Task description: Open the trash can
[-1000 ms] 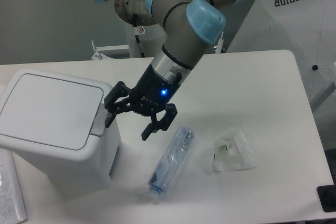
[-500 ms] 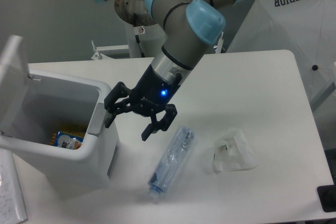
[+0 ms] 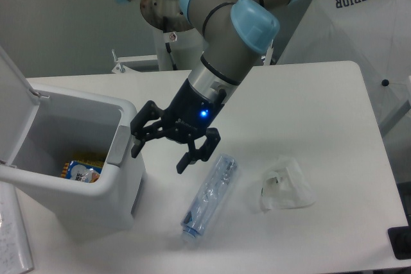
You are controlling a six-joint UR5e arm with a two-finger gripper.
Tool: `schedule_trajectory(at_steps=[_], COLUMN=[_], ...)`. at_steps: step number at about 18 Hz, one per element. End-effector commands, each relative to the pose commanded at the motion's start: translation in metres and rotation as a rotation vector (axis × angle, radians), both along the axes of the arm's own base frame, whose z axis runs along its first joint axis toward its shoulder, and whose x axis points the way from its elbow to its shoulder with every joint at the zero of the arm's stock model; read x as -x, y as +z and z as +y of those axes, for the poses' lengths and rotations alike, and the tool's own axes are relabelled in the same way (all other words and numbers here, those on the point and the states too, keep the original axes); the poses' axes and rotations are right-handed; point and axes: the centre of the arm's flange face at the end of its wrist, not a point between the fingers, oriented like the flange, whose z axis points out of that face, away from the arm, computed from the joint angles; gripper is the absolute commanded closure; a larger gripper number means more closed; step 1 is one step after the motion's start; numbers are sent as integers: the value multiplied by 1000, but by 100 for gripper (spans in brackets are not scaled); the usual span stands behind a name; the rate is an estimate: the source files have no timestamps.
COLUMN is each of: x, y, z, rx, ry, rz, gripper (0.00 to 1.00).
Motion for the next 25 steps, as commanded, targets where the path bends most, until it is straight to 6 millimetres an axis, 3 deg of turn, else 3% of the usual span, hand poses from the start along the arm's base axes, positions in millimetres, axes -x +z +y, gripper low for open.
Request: schedule_trajectory(at_steps=[4,9,13,17,22,25], x=[21,35,52,89,128,149], y=[-2,-20,-49,-57,-62,-67], z=[-16,-34,-63,-90,-124,-127], rx=[24,232,481,510,509,583], ry=[36,91,-133,-151,-359,-508], rz=[24,170,470,498,592,600], gripper=[0,0,0,0,0,0])
